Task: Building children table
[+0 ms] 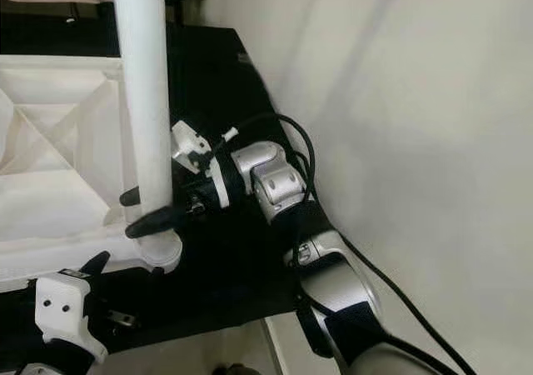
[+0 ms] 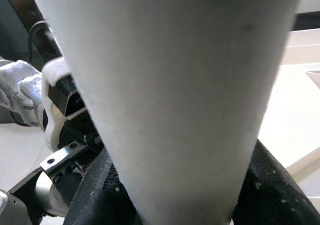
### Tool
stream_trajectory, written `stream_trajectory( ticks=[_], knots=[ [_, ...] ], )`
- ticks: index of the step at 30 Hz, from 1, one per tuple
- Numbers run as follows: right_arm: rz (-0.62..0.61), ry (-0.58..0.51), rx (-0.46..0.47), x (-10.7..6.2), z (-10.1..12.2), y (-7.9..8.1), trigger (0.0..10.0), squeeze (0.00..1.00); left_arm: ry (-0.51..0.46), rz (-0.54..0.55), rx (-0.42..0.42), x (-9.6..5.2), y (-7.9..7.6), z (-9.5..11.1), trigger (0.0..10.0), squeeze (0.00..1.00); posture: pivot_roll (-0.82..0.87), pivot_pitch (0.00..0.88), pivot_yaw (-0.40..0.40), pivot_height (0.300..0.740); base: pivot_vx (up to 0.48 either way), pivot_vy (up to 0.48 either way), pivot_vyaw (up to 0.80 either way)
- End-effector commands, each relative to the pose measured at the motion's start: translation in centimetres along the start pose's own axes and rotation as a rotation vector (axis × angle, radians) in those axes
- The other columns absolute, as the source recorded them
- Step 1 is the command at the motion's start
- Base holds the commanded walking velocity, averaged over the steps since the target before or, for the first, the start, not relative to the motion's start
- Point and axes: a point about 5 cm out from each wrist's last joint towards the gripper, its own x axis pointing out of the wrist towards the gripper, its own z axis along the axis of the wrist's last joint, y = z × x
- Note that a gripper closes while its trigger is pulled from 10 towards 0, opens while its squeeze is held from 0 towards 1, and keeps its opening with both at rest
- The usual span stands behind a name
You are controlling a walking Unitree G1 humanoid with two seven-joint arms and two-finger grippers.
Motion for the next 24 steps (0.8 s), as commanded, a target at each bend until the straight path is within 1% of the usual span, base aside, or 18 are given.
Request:
stream_trajectory(
  ticks=[1, 2, 4, 5, 6, 7, 8, 9, 13, 14, 16, 17, 18, 19, 20, 21, 22, 24],
  knots=[
    [-0.028, 0.021, 0.053, -1.3, -1.6, 0.4, 0.0, 0.00, -0.006, 0.000, -0.006, -0.2, -0.3, 0.2, 10.0, 0.00, 0.05, 0.149, -0.210, 0.740, 0.000, 0.000, 0.00],
    [-0.061, 0.027, 0.056, -2.2, -2.1, 0.6, 0.0, 0.00, -0.007, -0.001, -0.007, -0.2, -0.3, 0.2, 10.0, 0.00, 0.04, 0.154, -0.211, 0.740, 0.000, 0.000, 0.00],
    [-0.061, 0.027, 0.056, -2.2, -2.1, 0.6, 0.0, 0.00, -0.007, -0.001, -0.007, -0.2, -0.3, 0.2, 10.0, 0.00, 0.04, 0.154, -0.211, 0.740, 0.000, 0.000, 0.00],
    [-0.109, 0.032, 0.059, -3.1, -2.5, 0.8, 0.0, 0.00, -0.009, -0.001, -0.007, -0.2, -0.3, 0.3, 10.0, 0.00, 0.03, 0.161, -0.212, 0.740, 0.000, 0.000, 0.00],
    [-0.183, 0.033, 0.064, -3.9, -2.9, 1.1, 0.0, 0.00, -0.010, 0.000, -0.007, -0.2, -0.3, 0.3, 10.0, 0.00, 0.02, 0.161, -0.214, 0.740, 0.000, 0.000, 0.00],
    [-0.183, 0.033, 0.064, -3.9, -2.9, 1.1, 0.0, 0.00, -0.010, 0.000, -0.007, -0.2, -0.3, 0.3, 10.0, 0.00, 0.02, 0.161, -0.214, 0.740, 0.000, 0.000, 0.00],
    [-0.286, 0.025, 0.076, -4.5, -3.3, 1.3, 0.0, 0.00, -0.011, 0.000, -0.007, -0.2, -0.2, 0.3, 10.0, 0.00, 0.01, 0.163, -0.219, 0.740, 0.000, 0.000, 0.00],
    [-0.579, 0.030, 0.141, -4.1, -4.6, 1.2, 0.0, 0.00, -0.011, 0.000, -0.006, -0.2, -0.2, 0.4, 10.0, 0.00, 0.01, 0.162, -0.226, 0.740, 0.000, 0.000, 0.00],
    [-0.579, 0.030, 0.141, -4.1, -4.6, 1.2, 0.0, 0.00, -0.011, 0.000, -0.006, -0.2, -0.2, 0.4, 10.0, 0.00, 0.01, 0.162, -0.226, 0.740, 0.000, 0.000, 0.00],
    [-0.915, 0.054, 0.251, -3.5, -6.3, 2.6, 0.0, 0.00, -0.012, 0.001, -0.002, -0.2, 0.0, 0.4, 10.0, 0.00, 0.01, 0.166, -0.219, 0.740, 0.000, 0.000, 0.00],
    [-0.915, 0.054, 0.251, -3.5, -6.3, 2.6, 0.0, 0.00, -0.012, 0.001, -0.002, -0.2, 0.0, 0.4, 10.0, 0.00, 0.01, 0.166, -0.219, 0.740, 0.000, 0.000, 0.00],
    [-1.101, 0.092, 0.295, -2.7, -7.1, 4.3, 0.0, 0.00, -0.011, 0.002, 0.002, 0.0, 0.3, 0.3, 10.0, 0.00, -0.01, 0.146, -0.186, 0.740, 0.000, 0.000, 0.00],
    [-1.182, 0.109, 0.316, -2.2, -7.4, 5.2, 0.0, 0.00, -0.010, 0.000, 0.004, 0.2, 0.5, 0.2, 10.0, 0.00, -0.01, 0.143, -0.192, 0.740, 0.000, 0.000, 0.00],
    [-1.182, 0.109, 0.316, -2.2, -7.4, 5.2, 0.0, 0.00, -0.010, 0.000, 0.004, 0.2, 0.5, 0.2, 10.0, 0.00, -0.01, 0.143, -0.192, 0.740, 0.000, 0.000, 0.00],
    [-1.177, 0.112, 0.311, -1.7, -7.3, 5.4, 0.0, 0.00, -0.009, -0.002, 0.004, 0.3, 0.6, 0.2, 10.0, 0.00, 0.00, 0.136, -0.200, 0.740, 0.000, 0.000, 0.00],
    [-1.177, 0.112, 0.311, -1.7, -7.3, 5.4, 0.0, 0.00, -0.009, -0.002, 0.004, 0.3, 0.6, 0.2, 10.0, 0.00, 0.00, 0.136, -0.200, 0.740, 0.000, 0.000, 0.00],
    [-1.131, 0.114, 0.297, -0.9, -7.1, 5.1, 0.0, 0.00, -0.009, 0.000, 0.006, 0.4, 0.7, 0.1, 10.0, 0.00, 0.00, 0.138, -0.202, 0.740, 0.000, 0.000, 0.00],
    [-1.119, 0.115, 0.294, -0.6, -7.0, 4.9, 0.0, 0.00, -0.011, 0.008, 0.008, 0.4, 0.7, 0.1, 10.0, 0.00, 0.00, 0.136, -0.203, 0.740, 0.000, 0.000, 0.00]
  ],
)
